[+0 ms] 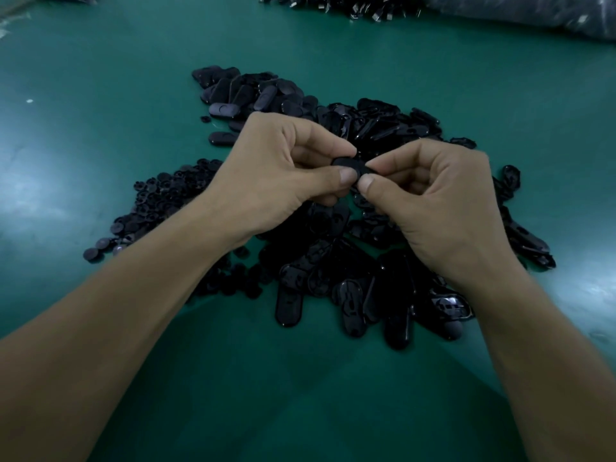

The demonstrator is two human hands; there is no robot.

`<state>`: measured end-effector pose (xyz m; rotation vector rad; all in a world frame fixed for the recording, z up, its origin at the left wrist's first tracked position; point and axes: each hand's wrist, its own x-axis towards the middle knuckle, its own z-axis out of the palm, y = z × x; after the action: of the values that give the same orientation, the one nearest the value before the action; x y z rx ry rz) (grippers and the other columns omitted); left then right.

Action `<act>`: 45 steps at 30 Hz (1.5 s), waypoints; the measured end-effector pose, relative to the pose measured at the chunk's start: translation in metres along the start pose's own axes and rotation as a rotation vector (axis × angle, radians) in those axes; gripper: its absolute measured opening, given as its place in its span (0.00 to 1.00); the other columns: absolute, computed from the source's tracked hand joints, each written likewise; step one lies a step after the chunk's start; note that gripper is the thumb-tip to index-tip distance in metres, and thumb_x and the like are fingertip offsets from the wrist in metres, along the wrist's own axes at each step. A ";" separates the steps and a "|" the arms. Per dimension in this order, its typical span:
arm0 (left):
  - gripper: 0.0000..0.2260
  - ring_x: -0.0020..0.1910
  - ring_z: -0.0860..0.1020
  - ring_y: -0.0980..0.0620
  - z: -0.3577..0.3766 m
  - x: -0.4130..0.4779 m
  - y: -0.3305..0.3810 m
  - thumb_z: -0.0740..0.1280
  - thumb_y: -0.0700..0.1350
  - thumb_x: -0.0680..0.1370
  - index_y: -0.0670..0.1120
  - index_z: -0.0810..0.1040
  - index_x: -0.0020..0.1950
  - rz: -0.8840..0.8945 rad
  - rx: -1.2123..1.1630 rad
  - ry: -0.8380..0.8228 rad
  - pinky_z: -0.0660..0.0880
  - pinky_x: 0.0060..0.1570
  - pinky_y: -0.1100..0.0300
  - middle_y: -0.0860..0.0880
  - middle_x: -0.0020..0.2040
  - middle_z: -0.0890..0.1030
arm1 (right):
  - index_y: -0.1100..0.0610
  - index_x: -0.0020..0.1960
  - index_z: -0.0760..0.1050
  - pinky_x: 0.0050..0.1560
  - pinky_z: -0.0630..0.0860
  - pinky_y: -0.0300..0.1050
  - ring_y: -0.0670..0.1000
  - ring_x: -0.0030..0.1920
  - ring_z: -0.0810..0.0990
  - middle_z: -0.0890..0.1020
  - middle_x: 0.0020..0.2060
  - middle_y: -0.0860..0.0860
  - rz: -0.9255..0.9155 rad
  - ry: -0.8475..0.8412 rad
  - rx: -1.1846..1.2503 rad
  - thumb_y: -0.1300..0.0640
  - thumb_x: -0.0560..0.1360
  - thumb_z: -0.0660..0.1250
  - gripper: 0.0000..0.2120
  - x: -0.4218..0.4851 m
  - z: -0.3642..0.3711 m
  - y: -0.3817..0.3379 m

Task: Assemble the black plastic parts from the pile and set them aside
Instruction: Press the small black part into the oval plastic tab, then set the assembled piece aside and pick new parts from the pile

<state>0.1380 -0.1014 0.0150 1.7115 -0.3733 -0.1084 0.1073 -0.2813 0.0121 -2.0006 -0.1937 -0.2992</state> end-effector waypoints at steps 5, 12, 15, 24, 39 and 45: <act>0.07 0.37 0.86 0.52 0.000 0.001 -0.002 0.76 0.37 0.73 0.47 0.84 0.47 0.031 0.048 0.013 0.81 0.39 0.63 0.46 0.40 0.87 | 0.47 0.40 0.79 0.35 0.76 0.33 0.41 0.33 0.81 0.84 0.33 0.41 0.012 0.040 -0.031 0.57 0.71 0.76 0.08 0.000 0.003 -0.001; 0.07 0.35 0.85 0.53 0.001 0.001 -0.001 0.76 0.37 0.73 0.47 0.83 0.46 0.036 0.097 0.023 0.81 0.38 0.64 0.47 0.39 0.86 | 0.46 0.41 0.80 0.35 0.78 0.35 0.43 0.34 0.83 0.84 0.34 0.42 0.005 0.046 -0.036 0.58 0.71 0.76 0.08 -0.001 0.002 -0.001; 0.06 0.35 0.85 0.54 0.000 0.001 0.001 0.77 0.38 0.73 0.47 0.83 0.46 0.038 0.157 0.029 0.81 0.38 0.64 0.48 0.37 0.86 | 0.47 0.42 0.81 0.37 0.80 0.38 0.44 0.35 0.84 0.85 0.34 0.43 0.011 0.022 -0.022 0.58 0.72 0.76 0.07 -0.001 0.000 -0.001; 0.07 0.35 0.83 0.61 -0.001 -0.001 0.003 0.78 0.44 0.73 0.53 0.83 0.45 0.123 0.335 0.091 0.82 0.40 0.64 0.56 0.36 0.84 | 0.47 0.43 0.82 0.35 0.77 0.34 0.43 0.35 0.84 0.85 0.35 0.43 -0.009 0.010 -0.004 0.59 0.73 0.76 0.08 -0.001 -0.001 -0.001; 0.04 0.34 0.85 0.52 -0.025 0.022 -0.008 0.76 0.42 0.75 0.48 0.83 0.44 0.014 0.207 0.272 0.80 0.36 0.64 0.51 0.34 0.85 | 0.53 0.61 0.81 0.47 0.75 0.27 0.36 0.45 0.81 0.81 0.44 0.38 -0.095 0.159 -0.265 0.58 0.78 0.71 0.12 -0.003 0.002 0.006; 0.06 0.34 0.84 0.51 -0.059 0.055 -0.020 0.74 0.39 0.76 0.48 0.81 0.43 -0.048 0.194 0.560 0.81 0.40 0.60 0.47 0.34 0.84 | 0.52 0.55 0.82 0.45 0.70 0.27 0.38 0.40 0.74 0.78 0.42 0.46 -0.070 0.142 -0.529 0.56 0.78 0.70 0.07 -0.003 -0.002 0.010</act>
<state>0.2103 -0.0599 0.0141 1.8562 0.0772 0.3782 0.1071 -0.2877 0.0040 -2.4841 -0.0997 -0.5829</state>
